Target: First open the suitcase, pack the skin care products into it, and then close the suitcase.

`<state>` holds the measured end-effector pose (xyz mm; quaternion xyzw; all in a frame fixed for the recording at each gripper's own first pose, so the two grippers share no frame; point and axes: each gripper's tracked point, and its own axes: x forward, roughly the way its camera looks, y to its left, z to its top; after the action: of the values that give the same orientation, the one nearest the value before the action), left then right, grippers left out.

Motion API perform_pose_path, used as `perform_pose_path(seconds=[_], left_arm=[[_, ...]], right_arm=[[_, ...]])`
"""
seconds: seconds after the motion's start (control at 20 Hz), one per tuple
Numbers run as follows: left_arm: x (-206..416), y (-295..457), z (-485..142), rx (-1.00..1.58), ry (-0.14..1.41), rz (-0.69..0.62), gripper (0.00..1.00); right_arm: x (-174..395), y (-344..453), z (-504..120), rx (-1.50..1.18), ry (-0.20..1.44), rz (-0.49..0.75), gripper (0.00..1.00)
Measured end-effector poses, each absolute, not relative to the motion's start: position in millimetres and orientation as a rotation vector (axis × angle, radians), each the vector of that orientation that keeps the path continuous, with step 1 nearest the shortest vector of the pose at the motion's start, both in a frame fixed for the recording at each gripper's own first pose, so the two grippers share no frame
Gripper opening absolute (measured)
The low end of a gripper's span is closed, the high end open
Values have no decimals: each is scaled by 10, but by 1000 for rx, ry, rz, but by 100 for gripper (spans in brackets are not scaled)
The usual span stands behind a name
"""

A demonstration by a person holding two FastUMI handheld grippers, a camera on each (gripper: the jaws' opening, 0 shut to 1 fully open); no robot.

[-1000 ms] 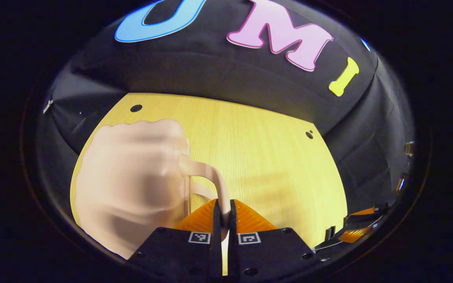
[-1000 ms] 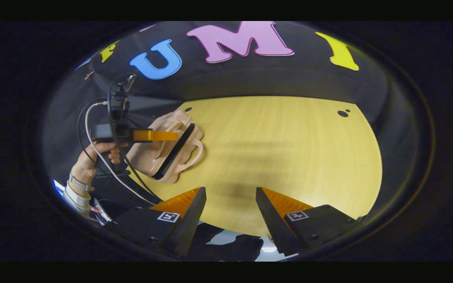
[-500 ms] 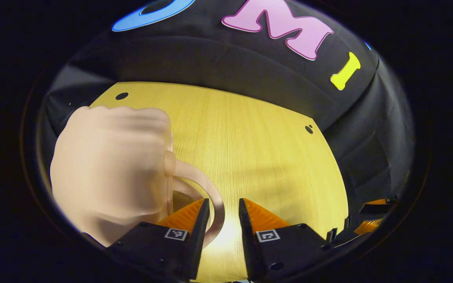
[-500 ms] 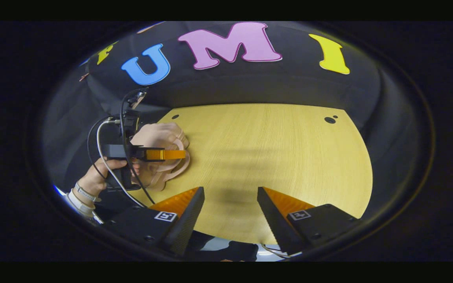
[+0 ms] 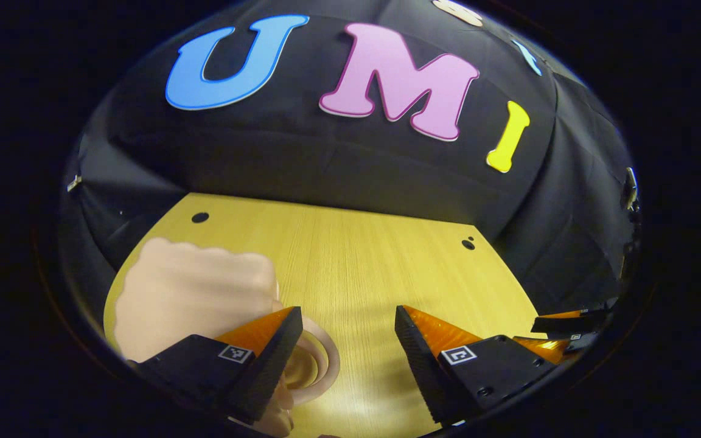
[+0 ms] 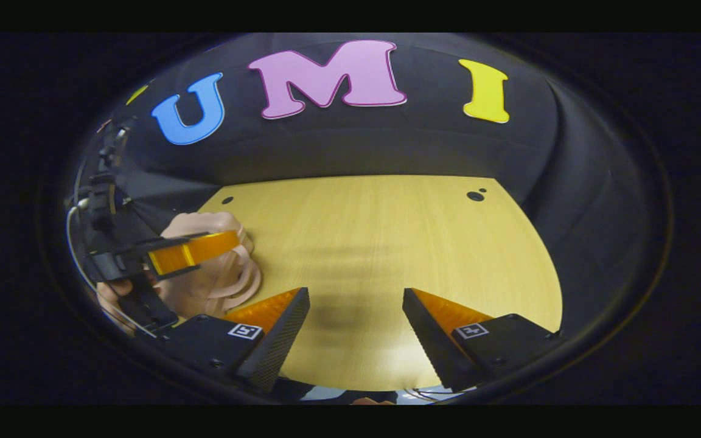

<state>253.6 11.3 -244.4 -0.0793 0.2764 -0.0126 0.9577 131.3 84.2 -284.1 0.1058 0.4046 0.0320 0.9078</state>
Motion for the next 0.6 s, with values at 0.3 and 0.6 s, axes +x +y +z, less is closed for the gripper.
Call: perform_pose_path(seconds=[0.3,0.6], left_arm=[[2563,34,-1585,-97,273,9,96],[2114,-780,-949,18,103,63,96]], right_arm=[[1381,841,-2809,250,772,88,99],[1274,204,-2360,220,560,245,99]])
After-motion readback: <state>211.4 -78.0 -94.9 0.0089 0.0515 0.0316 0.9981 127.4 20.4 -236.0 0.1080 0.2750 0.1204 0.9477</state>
